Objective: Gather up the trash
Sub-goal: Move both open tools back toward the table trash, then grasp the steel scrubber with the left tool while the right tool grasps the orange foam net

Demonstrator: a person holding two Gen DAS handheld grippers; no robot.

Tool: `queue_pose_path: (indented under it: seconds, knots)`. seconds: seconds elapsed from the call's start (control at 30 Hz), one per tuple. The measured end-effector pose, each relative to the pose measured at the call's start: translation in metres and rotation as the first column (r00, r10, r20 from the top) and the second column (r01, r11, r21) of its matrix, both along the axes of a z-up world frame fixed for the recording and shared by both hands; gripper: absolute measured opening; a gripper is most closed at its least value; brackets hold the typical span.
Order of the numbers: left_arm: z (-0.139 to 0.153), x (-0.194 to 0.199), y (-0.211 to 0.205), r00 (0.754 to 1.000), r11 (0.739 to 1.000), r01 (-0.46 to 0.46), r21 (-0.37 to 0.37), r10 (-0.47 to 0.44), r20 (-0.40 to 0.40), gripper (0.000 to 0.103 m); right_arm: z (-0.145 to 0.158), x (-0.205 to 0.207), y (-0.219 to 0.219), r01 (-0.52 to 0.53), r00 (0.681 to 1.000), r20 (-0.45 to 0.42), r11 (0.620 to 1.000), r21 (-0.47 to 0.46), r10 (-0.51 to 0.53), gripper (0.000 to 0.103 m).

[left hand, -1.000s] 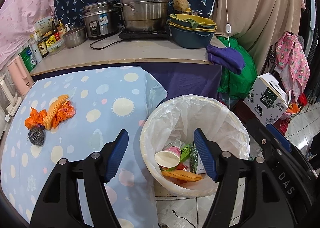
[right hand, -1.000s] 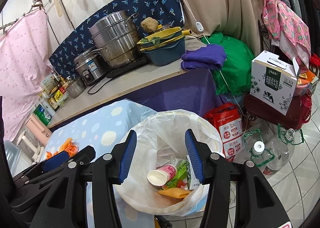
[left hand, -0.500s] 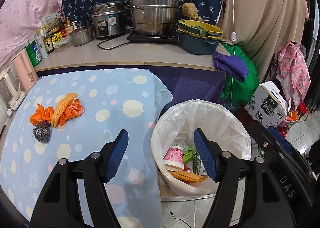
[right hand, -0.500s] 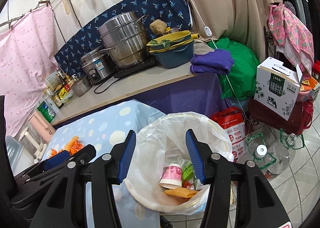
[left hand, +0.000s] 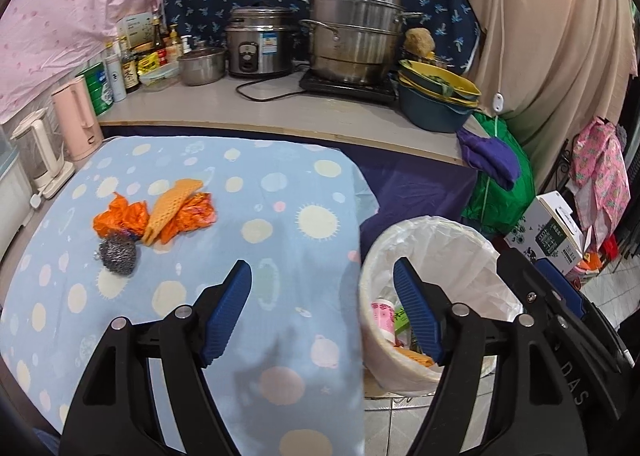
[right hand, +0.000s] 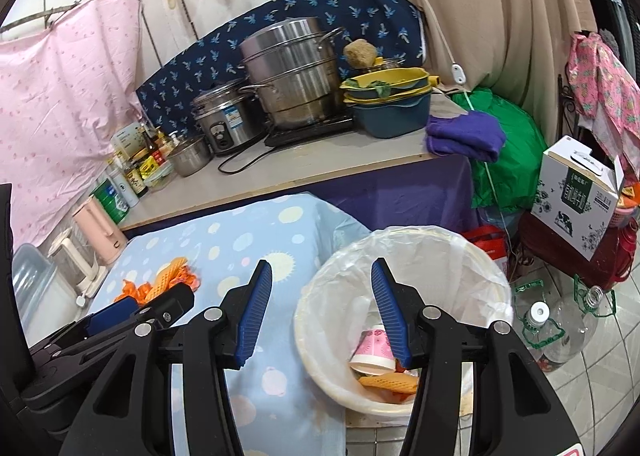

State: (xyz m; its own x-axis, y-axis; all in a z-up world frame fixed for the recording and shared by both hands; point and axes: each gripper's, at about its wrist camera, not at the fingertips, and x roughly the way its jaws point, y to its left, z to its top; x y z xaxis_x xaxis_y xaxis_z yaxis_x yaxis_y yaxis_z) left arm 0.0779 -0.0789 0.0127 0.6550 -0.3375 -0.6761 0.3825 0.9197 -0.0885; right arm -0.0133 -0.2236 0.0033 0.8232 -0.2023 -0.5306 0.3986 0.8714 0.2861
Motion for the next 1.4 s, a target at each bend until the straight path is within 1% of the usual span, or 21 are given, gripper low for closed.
queue_pose_path:
  seconds: [0.13, 0.2, 0.3, 0.37, 0.5, 0.73, 0.87, 1.03, 1.23, 1.33, 1.4]
  knots:
    - [-0.003, 0.01, 0.03, 0.999, 0.999, -0.052, -0.005, 0.052, -0.011, 0.071, -0.001, 0.014, 0.023, -0.041, 0.999, -0.011, 0.999, -0.008, 0.041, 0.052]
    - [-0.005, 0.014, 0.045, 0.997, 0.997, -0.08, -0.008, 0.08, -0.019, 0.071, -0.002, 0.022, 0.036, -0.062, 0.998, -0.015, 0.998, -0.013, 0.062, 0.055]
    - [-0.01, 0.024, 0.07, 0.991, 0.992, -0.126, -0.01, 0.125, -0.036, 0.071, -0.004, 0.033, 0.054, -0.098, 0.995, -0.027, 0.995, -0.019, 0.098, 0.055]
    - [-0.013, 0.031, 0.086, 0.986, 0.987, -0.16, -0.012, 0.159, -0.043, 0.079, -0.005, 0.041, 0.066, -0.121, 0.992, -0.036, 0.992, -0.023, 0.12, 0.055]
    - [-0.018, 0.042, 0.117, 0.976, 0.977, -0.215, -0.011, 0.214, -0.05, 0.08, -0.011, 0.057, 0.089, -0.166, 0.985, -0.06, 0.986, -0.029, 0.164, 0.055]
    - [-0.035, 0.059, 0.17, 0.945, 0.947, -0.32, 0.025, 0.321, -0.061, 0.082, -0.024, 0.09, 0.129, -0.239, 0.966, -0.106, 0.971, -0.028, 0.235, 0.055]
    - [-0.05, 0.071, 0.197, 0.924, 0.929, -0.369, 0.036, 0.37, -0.09, 0.082, -0.032, 0.11, 0.152, -0.282, 0.952, -0.131, 0.959, -0.034, 0.276, 0.055]
    - [-0.065, 0.088, 0.223, 0.902, 0.911, -0.411, 0.032, 0.412, -0.129, 0.082, -0.042, 0.136, 0.179, -0.334, 0.933, -0.158, 0.942, -0.039, 0.324, 0.055]
    - [-0.079, 0.106, 0.245, 0.884, 0.898, -0.441, 0.014, 0.437, -0.167, 0.082, -0.052, 0.17, 0.2, -0.377, 0.912, -0.185, 0.926, -0.03, 0.366, 0.055]
    - [-0.084, 0.115, 0.251, 0.877, 0.891, -0.454, 0.007, 0.448, -0.174, 0.088, -0.059, 0.186, 0.207, -0.389, 0.905, -0.191, 0.921, -0.015, 0.379, 0.055]
    - [-0.086, 0.121, 0.254, 0.875, 0.89, -0.456, 0.003, 0.449, -0.178, 0.088, -0.063, 0.197, 0.21, -0.393, 0.902, -0.197, 0.92, -0.009, 0.383, 0.055]
